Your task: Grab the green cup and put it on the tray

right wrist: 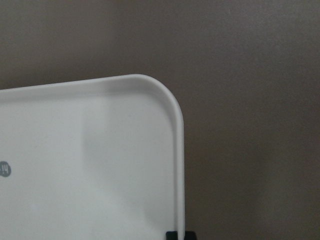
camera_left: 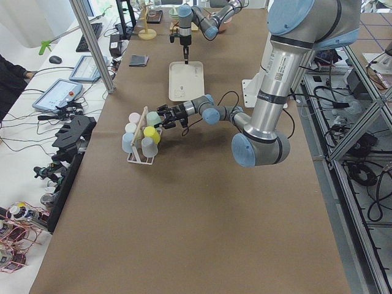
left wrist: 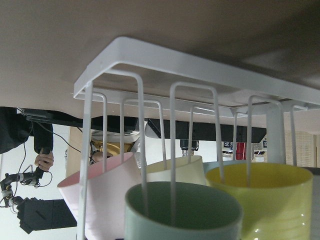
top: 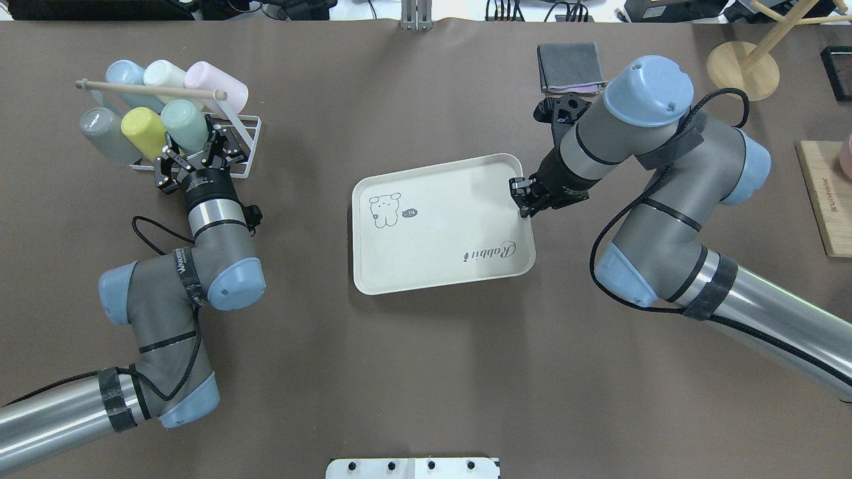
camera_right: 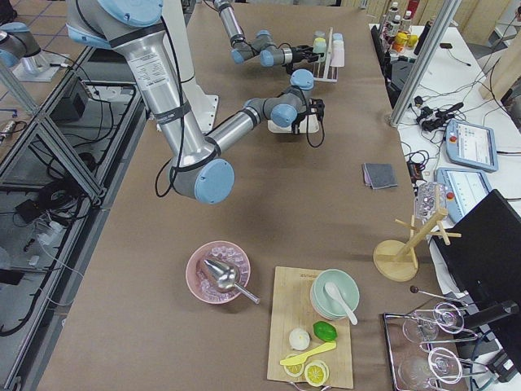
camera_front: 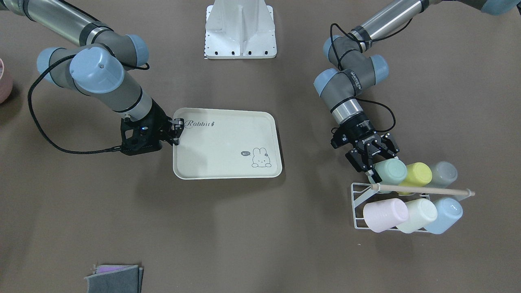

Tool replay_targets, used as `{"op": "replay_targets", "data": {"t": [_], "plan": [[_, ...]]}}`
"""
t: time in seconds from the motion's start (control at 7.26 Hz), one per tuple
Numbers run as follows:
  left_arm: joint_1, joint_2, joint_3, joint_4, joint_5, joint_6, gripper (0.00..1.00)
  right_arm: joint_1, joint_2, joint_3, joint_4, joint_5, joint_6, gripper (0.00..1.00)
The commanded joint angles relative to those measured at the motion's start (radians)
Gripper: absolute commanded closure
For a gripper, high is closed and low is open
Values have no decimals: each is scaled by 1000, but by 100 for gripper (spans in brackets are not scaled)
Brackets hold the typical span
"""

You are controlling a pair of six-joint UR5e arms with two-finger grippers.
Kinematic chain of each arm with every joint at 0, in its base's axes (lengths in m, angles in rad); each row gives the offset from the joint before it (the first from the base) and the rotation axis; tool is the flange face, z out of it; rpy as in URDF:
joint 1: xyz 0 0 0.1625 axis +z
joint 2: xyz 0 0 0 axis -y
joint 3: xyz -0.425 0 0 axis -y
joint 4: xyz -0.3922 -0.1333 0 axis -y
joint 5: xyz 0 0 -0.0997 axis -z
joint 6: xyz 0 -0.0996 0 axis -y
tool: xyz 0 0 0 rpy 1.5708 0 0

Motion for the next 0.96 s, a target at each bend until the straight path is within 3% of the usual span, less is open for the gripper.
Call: {"op": "replay_targets", "data": {"t": [0.0, 0.41, 0.69, 0.83], "plan": [[-11, 3, -30, -20, 9, 36, 84, -20, 34, -12, -5, -33, 8, 100], [-12, 34, -102, -20, 9, 64, 85, -40, 63, -36, -4, -53, 28, 100], [-12, 78, -222, -31, 57, 209, 86, -57, 98, -70, -1, -63, 58, 100], [-12, 84, -242, -119, 76, 304, 86, -61, 117, -82, -1, -64, 67, 100]]}}
